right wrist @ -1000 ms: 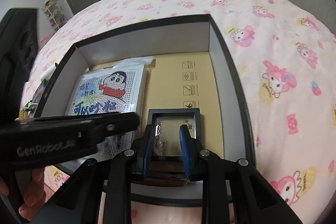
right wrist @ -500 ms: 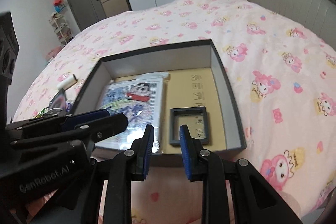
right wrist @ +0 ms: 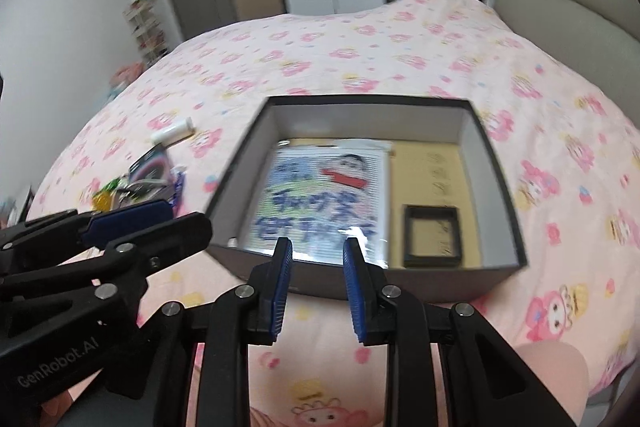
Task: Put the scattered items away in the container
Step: 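Move the left tool back toward the purple screen-protector box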
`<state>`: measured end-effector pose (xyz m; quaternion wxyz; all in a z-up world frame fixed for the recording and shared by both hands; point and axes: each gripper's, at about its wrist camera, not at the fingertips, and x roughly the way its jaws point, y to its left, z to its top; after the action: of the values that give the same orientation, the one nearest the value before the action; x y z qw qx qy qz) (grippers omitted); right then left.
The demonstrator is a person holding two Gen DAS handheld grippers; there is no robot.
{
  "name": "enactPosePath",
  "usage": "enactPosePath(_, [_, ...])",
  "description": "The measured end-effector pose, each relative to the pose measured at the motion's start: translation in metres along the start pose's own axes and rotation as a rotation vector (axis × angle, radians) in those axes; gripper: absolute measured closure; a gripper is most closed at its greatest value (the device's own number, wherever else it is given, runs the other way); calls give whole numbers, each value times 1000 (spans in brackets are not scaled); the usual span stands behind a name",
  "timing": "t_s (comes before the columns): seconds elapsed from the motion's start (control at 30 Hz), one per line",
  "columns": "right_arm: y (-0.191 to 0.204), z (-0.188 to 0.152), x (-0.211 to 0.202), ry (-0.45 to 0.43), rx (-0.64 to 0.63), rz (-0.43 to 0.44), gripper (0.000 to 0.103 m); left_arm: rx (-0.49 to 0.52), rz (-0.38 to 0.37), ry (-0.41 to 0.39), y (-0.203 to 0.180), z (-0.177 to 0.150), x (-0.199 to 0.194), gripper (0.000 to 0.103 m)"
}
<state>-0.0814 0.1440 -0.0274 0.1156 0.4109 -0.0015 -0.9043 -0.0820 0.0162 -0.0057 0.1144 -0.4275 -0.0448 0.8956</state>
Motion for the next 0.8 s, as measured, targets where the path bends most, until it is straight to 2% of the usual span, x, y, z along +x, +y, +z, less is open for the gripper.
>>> enactPosePath(0.23, [62,8,13,-6,-102,60,80,-103,56,-34,61,-16,-21,68])
enactPosePath(0.4, [103,10,38,28,-161,114,80,-238,97,-38,118,-31,-19,68])
enactPosePath(0.5, [124,17,62,50,-194,127,80,-306,143,-51,149,-34,-8,60])
enactPosePath(0.7, [159,35,113,89,-234,128,80,-480,193,-55,211,-38,25,61])
enactPosePath(0.8, [171,49,143,111,-227,128,80,-602,197,-39,242,-40,45,61])
